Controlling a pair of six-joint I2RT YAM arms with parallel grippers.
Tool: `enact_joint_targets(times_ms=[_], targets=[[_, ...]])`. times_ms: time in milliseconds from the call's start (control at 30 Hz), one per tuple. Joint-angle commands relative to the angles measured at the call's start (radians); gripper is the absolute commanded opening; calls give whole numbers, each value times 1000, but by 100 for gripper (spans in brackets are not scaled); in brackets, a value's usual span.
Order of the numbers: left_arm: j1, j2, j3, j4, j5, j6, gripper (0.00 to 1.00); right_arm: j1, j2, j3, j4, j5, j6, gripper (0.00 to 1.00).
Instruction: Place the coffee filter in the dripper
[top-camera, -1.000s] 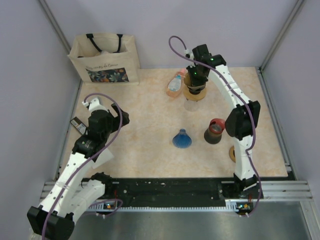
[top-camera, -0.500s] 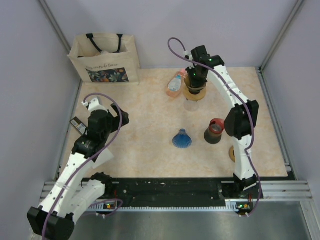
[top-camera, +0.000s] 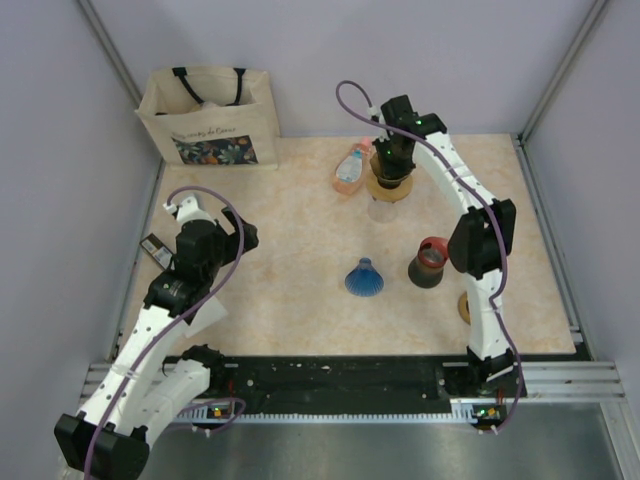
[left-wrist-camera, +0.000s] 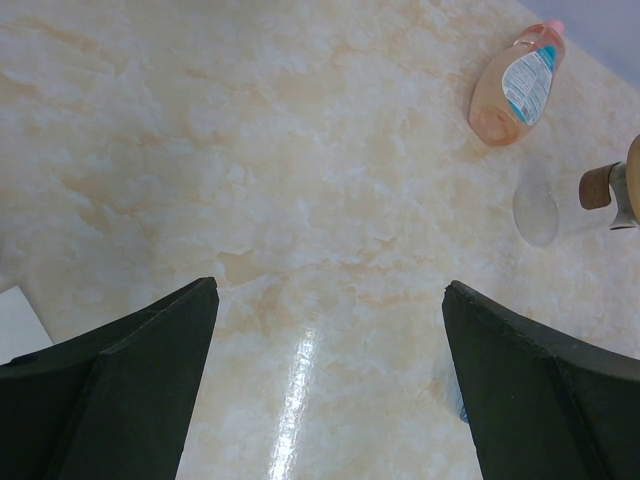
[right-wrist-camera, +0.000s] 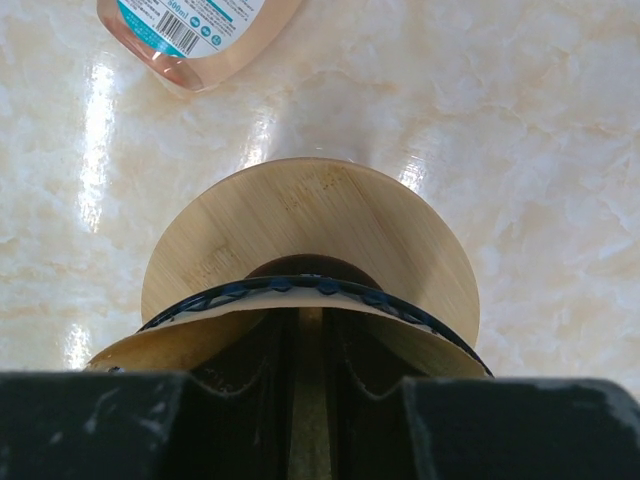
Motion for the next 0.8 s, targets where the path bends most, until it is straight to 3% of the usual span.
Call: enact_joint_targets(times_ms=[0, 433, 767], targets=[[7, -21, -4, 19, -8, 7, 99, 15, 16, -10, 15, 10, 11, 17], [6, -28, -12, 22, -6, 3, 99, 13, 11, -6, 15, 18, 16, 17], [7, -18, -16, 32, 18, -3, 99, 13, -7, 3, 15, 32, 27, 24]])
